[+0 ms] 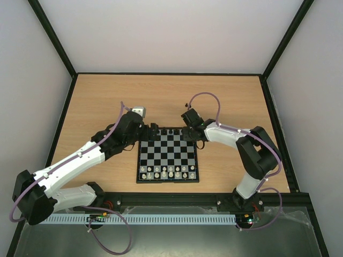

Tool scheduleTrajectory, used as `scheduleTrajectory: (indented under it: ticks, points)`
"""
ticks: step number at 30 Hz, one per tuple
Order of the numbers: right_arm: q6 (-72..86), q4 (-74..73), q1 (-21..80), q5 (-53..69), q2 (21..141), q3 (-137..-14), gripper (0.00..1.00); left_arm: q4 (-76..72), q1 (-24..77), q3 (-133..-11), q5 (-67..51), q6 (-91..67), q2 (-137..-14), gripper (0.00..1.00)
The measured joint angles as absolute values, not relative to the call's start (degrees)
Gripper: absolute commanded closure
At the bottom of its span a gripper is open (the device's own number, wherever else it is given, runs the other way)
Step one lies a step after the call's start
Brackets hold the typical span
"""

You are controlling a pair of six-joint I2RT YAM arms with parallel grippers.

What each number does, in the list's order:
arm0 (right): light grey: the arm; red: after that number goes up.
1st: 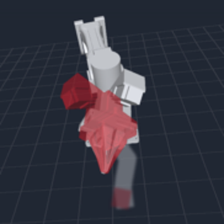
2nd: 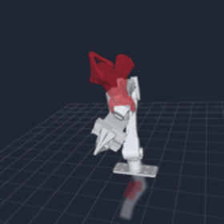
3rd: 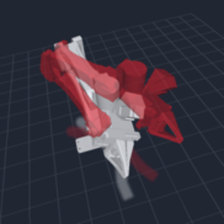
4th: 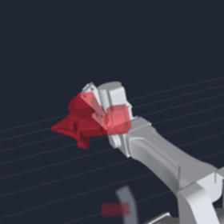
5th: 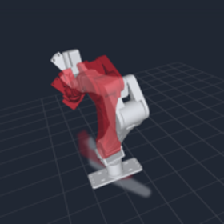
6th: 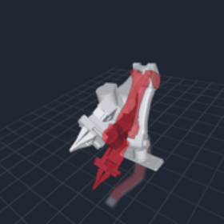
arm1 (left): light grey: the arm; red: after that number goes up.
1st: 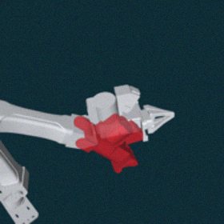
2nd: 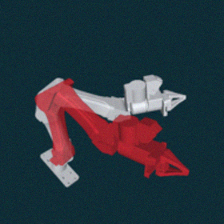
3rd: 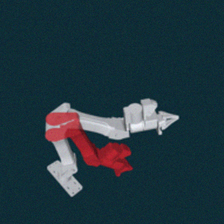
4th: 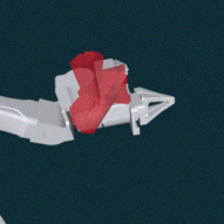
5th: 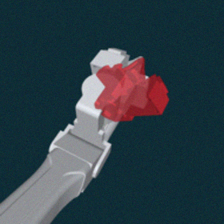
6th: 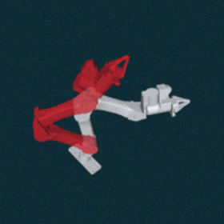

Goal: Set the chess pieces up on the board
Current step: Place the chess piece on the chessboard.

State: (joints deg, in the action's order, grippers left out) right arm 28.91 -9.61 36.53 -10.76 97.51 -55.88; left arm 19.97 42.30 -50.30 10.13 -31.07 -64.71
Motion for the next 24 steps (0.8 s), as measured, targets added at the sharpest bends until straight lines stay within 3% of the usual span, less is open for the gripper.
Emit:
scheduleTrajectory:
  ticks: [12,24]
  points:
    - [28.8,-9.6,36.8,-10.7,96.9,-55.4,0.69,20.0,42.3,-50.3,10.1,-31.1,-64.7,0.01]
    - [28.7,-15.4,35.4,-12.4,81.3,-55.9,0.5,20.0,42.3,-50.3,10.1,-31.1,-63.7,0.01]
